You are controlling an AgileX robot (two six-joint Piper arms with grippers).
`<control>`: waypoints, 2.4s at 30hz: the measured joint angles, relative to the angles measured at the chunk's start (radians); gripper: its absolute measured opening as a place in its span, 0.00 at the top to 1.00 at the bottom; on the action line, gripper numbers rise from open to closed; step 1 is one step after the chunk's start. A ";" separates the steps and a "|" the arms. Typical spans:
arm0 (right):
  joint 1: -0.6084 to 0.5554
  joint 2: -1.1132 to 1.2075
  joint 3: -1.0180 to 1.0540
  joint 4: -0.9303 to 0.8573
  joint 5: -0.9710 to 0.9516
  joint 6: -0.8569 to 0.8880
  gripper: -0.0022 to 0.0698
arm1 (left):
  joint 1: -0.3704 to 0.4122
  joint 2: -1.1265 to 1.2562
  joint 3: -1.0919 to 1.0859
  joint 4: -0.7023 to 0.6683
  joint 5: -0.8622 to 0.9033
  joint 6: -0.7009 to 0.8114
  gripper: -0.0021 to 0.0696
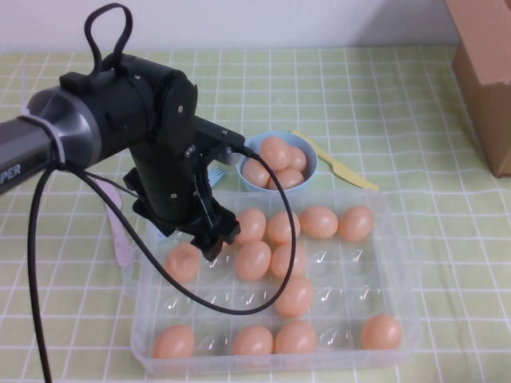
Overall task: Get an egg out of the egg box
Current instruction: Pick up the egg from the plastic box, then place the egg in the bowl
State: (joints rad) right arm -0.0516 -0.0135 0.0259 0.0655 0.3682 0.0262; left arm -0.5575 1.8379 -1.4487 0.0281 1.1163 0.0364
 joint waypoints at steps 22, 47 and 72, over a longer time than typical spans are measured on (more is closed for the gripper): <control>0.000 0.000 0.000 0.000 0.000 0.000 0.99 | 0.034 0.019 0.091 0.006 -0.110 0.000 0.24; 0.000 0.000 0.000 0.000 0.000 0.000 0.99 | 0.024 -0.060 0.047 0.010 -0.107 0.000 0.49; 0.000 0.000 0.000 0.000 0.000 0.000 0.99 | -0.008 0.137 -0.121 -0.015 -0.609 -0.008 0.49</control>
State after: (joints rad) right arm -0.0516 -0.0135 0.0259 0.0655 0.3682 0.0262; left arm -0.5659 1.9749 -1.5696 0.0132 0.5073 0.0287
